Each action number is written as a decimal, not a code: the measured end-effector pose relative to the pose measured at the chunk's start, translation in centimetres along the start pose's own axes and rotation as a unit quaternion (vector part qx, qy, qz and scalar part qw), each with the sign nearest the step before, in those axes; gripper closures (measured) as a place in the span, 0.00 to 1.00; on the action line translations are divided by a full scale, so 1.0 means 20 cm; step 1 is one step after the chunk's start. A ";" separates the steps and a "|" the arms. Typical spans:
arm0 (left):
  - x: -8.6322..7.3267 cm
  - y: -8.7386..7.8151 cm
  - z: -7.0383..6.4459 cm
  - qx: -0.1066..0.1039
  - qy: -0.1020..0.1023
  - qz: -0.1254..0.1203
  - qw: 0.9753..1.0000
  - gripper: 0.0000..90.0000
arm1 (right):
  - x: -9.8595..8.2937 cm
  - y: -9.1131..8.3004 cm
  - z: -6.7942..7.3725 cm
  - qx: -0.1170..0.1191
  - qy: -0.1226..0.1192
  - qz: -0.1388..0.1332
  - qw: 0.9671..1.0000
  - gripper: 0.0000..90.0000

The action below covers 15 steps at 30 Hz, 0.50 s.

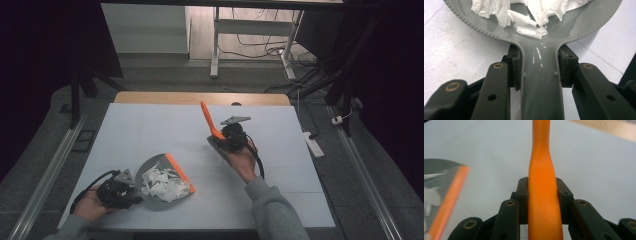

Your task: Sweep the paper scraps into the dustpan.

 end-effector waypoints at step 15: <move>0.00 0.00 0.00 -0.002 0.000 0.000 1.000 0.69 | -0.08 0.15 0.45 0.094 -0.031 0.030 0.995 0.78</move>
Point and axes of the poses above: each handheld gripper's, and its own axes: y roughly forward along the jaws, x roughly out of its top, z roughly to its left, the point moved 9 cm from there along y, roughly forward along the jaws, and after that the axes turned 1 degree about -z, right-handed, at the moved point
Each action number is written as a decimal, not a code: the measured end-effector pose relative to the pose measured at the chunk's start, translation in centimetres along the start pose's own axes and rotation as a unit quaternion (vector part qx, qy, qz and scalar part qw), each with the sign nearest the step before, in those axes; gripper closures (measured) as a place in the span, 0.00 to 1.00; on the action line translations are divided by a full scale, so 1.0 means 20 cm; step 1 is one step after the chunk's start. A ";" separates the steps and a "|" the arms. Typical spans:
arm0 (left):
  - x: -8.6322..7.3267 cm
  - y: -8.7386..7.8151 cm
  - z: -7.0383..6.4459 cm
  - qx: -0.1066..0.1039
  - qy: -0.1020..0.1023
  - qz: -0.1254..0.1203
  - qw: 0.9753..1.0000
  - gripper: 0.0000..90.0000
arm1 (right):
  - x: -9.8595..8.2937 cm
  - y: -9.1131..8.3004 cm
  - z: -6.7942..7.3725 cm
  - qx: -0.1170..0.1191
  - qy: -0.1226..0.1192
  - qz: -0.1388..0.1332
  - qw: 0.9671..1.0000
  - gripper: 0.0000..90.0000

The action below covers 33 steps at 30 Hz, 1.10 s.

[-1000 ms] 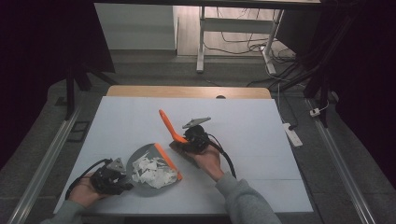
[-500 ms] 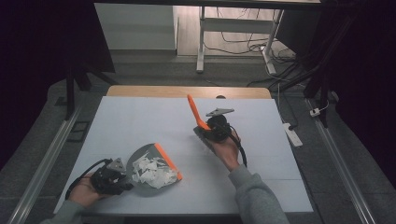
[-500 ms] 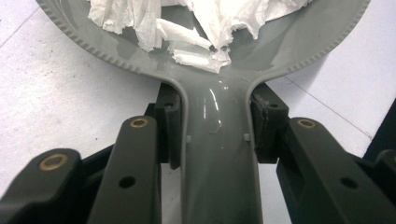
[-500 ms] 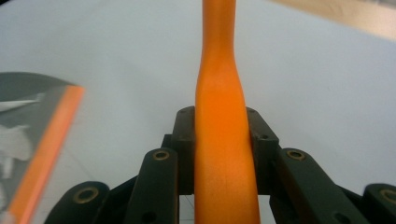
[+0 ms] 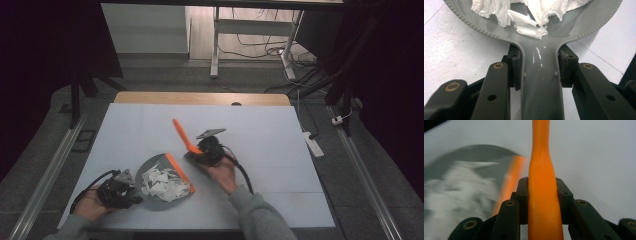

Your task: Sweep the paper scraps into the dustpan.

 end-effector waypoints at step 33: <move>0.00 0.00 0.00 -0.001 -0.002 0.000 1.000 0.69 | 0.16 0.13 0.45 0.095 -0.026 -0.021 0.995 0.78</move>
Point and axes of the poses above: each handheld gripper's, and its own axes: y roughly forward along the jaws, x roughly out of its top, z roughly to its left, the point moved 9 cm from there along y, roughly forward along the jaws, and after that the axes turned 1 degree about -z, right-handed, at the moved point
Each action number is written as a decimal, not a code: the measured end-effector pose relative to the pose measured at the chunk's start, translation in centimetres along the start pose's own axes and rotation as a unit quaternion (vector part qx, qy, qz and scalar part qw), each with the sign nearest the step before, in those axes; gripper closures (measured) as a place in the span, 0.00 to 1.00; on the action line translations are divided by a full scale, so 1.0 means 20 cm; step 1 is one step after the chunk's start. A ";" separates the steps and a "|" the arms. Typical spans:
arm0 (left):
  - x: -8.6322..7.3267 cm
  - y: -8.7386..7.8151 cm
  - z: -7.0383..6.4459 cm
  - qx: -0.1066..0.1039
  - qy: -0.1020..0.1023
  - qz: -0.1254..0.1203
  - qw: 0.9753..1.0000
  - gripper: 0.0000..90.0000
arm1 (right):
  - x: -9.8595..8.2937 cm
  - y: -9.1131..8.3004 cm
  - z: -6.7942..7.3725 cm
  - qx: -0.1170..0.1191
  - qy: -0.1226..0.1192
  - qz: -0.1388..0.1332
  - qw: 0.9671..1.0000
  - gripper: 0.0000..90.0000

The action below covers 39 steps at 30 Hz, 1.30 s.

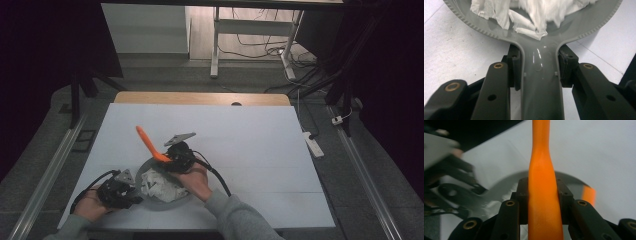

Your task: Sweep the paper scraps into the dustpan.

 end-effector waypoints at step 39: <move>0.02 -0.07 0.04 0.028 -0.047 -0.073 0.996 0.69 | -0.12 -0.69 -0.54 -0.120 0.055 -0.093 0.987 0.78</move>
Point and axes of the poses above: each handheld gripper's, and its own axes: y roughly forward along the jaws, x roughly out of its top, z roughly to its left, the point moved 9 cm from there along y, roughly forward along the jaws, and after that the axes turned 1 degree about -z, right-handed, at the moved point
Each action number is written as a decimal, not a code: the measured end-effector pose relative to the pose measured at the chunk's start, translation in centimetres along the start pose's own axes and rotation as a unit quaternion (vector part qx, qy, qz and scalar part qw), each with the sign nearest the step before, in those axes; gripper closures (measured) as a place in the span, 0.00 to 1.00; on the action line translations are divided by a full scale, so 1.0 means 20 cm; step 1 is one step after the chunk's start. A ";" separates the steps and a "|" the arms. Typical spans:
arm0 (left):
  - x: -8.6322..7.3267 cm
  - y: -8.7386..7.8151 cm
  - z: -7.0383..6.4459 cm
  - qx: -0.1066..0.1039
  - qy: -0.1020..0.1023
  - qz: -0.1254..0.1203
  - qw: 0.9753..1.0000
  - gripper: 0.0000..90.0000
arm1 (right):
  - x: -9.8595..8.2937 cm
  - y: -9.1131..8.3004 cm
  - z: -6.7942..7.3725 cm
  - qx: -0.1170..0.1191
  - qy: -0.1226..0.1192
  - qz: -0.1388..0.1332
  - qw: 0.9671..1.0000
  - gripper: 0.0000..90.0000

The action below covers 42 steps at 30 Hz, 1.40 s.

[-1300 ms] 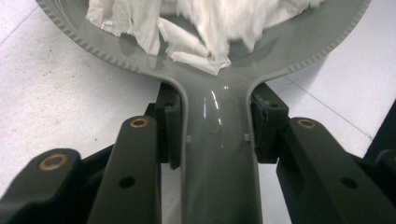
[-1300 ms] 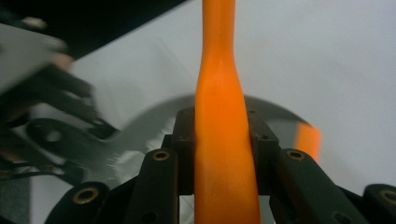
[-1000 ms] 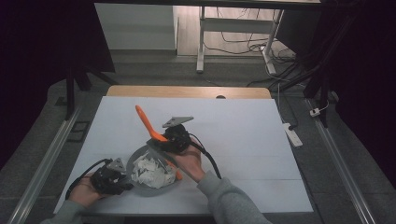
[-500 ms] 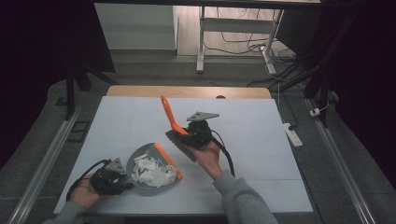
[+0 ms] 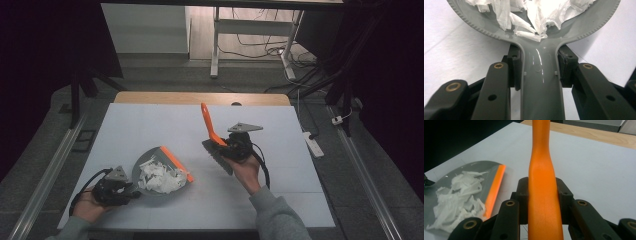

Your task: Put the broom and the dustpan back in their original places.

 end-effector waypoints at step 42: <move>-0.01 0.04 0.30 0.159 -0.260 -0.031 0.952 0.69 | -0.46 -0.28 -0.48 -0.036 0.230 0.021 0.972 0.77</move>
Point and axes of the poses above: each handheld gripper's, and its own axes: y roughly forward along the jaws, x roughly out of its top, z roughly to its left, the point moved 9 cm from there along y, roughly forward along the jaws, and after that the axes turned 1 degree about -z, right-handed, at the moved point
